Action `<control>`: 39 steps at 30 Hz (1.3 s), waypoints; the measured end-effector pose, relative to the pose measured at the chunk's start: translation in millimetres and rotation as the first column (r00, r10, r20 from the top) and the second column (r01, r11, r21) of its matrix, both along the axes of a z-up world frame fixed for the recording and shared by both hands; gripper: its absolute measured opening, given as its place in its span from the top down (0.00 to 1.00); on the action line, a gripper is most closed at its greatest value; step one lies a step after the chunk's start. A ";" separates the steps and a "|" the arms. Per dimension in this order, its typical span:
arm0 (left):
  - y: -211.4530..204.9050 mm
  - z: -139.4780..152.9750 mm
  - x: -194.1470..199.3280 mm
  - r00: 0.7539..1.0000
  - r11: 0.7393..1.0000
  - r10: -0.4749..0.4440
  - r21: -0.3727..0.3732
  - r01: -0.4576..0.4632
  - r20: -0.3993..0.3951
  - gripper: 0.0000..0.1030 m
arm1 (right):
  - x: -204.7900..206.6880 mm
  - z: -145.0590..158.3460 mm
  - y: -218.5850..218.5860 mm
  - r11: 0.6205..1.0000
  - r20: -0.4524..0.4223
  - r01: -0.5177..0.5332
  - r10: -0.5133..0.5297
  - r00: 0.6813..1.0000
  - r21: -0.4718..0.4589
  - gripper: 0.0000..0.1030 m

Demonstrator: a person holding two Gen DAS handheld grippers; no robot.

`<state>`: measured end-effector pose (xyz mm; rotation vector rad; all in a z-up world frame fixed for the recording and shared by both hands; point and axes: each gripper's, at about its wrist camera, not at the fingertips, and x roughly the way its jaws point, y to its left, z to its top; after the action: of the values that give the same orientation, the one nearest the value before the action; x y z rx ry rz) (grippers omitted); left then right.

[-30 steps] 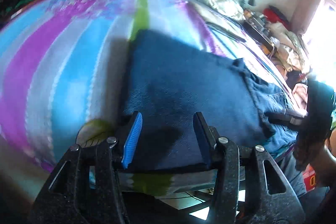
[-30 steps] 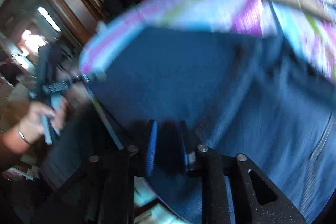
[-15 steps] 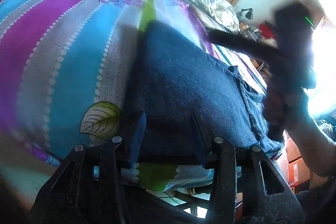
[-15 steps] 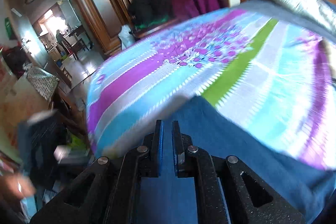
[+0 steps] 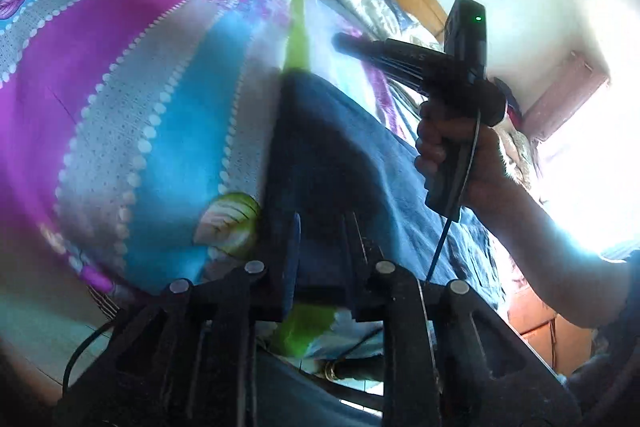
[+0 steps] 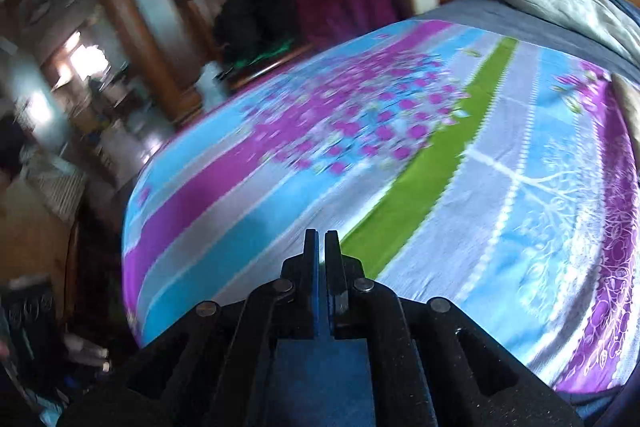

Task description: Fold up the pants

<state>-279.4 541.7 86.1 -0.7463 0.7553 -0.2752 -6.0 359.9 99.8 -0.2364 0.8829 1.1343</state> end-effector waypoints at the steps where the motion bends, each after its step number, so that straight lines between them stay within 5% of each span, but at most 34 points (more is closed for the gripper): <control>1: -4.3 -1.7 -0.5 1.000 1.000 -0.026 -0.003 0.026 -0.005 0.80 | -5.4 -5.8 6.5 0.999 0.006 -0.035 0.035 0.999 -0.041 0.94; 4: -12.1 -15.3 10.4 0.998 0.998 -0.057 0.031 0.058 -0.039 0.84 | 0.1 -43.8 26.8 0.980 -0.032 -0.048 0.042 0.999 -0.194 1.00; 5: -9.4 -17.3 14.0 0.998 0.999 -0.046 0.025 0.047 -0.040 0.86 | 3.1 -44.2 26.5 0.986 -0.023 -0.040 0.036 0.999 -0.161 1.00; 8: -0.3 -15.2 18.4 0.995 0.997 -0.031 0.063 0.037 -0.090 0.98 | 0.5 -14.2 29.6 0.971 0.169 0.126 -0.092 0.981 -0.205 0.95; 9: 5.2 -7.8 11.7 0.996 0.995 0.009 0.103 0.000 -0.084 0.95 | -3.5 -3.4 25.3 0.978 0.178 0.106 -0.074 0.981 -0.179 0.90; 10: 11.9 -4.6 8.4 0.994 0.987 0.056 0.158 -0.041 -0.097 0.78 | -7.8 5.7 20.3 0.985 0.158 0.063 -0.037 0.987 -0.160 0.90; 12: 24.9 1.4 -1.9 0.991 0.978 0.102 0.189 -0.083 -0.092 0.72 | -28.9 23.5 8.7 0.984 0.186 0.007 0.027 0.982 -0.181 0.89; 14: 38.8 7.9 -14.7 0.990 0.983 0.125 0.144 -0.115 -0.061 0.72 | -70.8 36.0 -6.1 0.979 0.277 -0.040 0.095 0.956 -0.198 0.80; 16: 48.8 14.9 -26.2 0.986 0.981 0.165 0.108 -0.161 -0.024 0.69 | -127.2 38.5 -24.5 0.973 0.331 -0.101 0.167 0.929 -0.207 0.52; 18: 56.3 17.7 -32.5 0.979 0.977 0.203 0.072 -0.202 -0.007 0.66 | -188.1 25.8 -37.6 0.961 0.440 -0.137 0.234 0.867 -0.240 0.50; 21: 56.7 11.1 -26.3 0.974 0.970 0.220 0.114 -0.213 -0.054 0.60 | -261.1 -14.1 -38.1 0.921 0.593 -0.129 0.339 0.730 -0.367 0.50; 24: 51.9 7.2 -24.8 0.973 0.971 0.221 0.103 -0.214 -0.069 0.60 | -288.7 -57.0 -25.7 0.887 0.692 -0.084 0.410 0.594 -0.453 0.50; 26: 50.1 8.6 -28.3 0.972 0.970 0.228 0.097 -0.222 -0.060 0.60 | -297.0 -73.2 -18.6 0.864 0.713 -0.062 0.452 0.536 -0.500 0.52; 32: 63.1 5.3 -35.6 0.962 0.962 0.266 0.072 -0.262 -0.060 0.60 | -305.3 -101.3 -5.6 0.846 0.776 -0.005 0.492 0.394 -0.533 0.52; 39: 66.1 10.0 -28.7 0.964 0.964 0.262 0.062 -0.259 -0.050 0.58 | -308.8 -111.1 -3.1 0.859 0.810 0.039 0.466 0.356 -0.511 0.52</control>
<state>-308.0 607.8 96.1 -0.7948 0.7074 0.0055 -314.8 356.8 -11.3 -1.3197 0.0263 0.7936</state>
